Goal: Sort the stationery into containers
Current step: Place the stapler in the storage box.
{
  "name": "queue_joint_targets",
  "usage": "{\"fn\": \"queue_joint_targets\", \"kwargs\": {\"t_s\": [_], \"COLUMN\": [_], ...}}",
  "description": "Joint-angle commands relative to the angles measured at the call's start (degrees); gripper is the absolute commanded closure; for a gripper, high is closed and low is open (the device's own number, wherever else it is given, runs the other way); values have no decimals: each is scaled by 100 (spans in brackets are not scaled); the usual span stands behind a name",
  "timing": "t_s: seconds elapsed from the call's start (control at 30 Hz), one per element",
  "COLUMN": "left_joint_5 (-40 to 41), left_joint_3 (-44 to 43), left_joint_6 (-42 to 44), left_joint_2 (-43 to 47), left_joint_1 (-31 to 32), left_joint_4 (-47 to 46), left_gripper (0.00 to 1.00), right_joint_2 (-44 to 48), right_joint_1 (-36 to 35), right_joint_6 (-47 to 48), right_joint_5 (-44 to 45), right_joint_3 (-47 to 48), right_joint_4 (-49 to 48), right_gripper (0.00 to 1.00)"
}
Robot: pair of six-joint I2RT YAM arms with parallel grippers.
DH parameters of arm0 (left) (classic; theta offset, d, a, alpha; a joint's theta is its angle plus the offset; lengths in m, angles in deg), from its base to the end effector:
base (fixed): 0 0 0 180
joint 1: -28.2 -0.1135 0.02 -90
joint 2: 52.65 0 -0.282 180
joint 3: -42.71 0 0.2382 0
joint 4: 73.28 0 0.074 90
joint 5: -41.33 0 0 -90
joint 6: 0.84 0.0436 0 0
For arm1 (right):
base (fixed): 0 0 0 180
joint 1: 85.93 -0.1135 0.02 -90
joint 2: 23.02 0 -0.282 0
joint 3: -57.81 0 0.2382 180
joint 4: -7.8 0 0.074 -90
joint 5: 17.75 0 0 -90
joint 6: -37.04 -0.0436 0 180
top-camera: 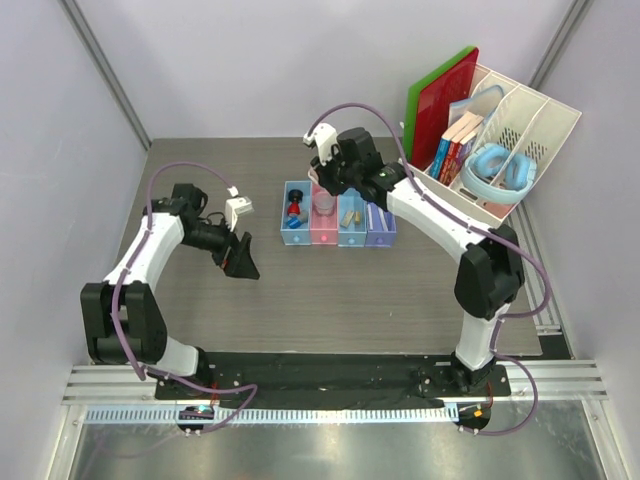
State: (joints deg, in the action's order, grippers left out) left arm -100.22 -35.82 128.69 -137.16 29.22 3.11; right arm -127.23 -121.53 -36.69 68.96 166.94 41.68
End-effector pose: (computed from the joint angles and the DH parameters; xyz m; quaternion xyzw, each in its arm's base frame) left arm 0.2427 -0.0385 0.2692 0.3385 0.8328 -0.3898 0.1996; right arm 0.3477 0.2520 0.3504 -0.3897 0.7680 0.1096 0.4963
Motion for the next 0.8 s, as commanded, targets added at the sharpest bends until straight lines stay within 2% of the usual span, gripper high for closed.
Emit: {"fn": "queue_joint_targets", "kwargs": {"t_s": [0.0, 0.77], "left_joint_5": [48, 13], "left_joint_3": [-13, 259], "left_joint_6": [-261, -200], "left_joint_2": [268, 418], "left_joint_1": [4, -5], "left_joint_4": [-370, -537], "left_gripper": [0, 0], "right_joint_2": [-214, -417], "right_joint_1": [70, 132], "right_joint_6": [-239, -212], "right_joint_5": [-436, -506], "right_joint_3": [223, -639], "right_joint_4": [-136, -109], "right_gripper": [99, 99]}}
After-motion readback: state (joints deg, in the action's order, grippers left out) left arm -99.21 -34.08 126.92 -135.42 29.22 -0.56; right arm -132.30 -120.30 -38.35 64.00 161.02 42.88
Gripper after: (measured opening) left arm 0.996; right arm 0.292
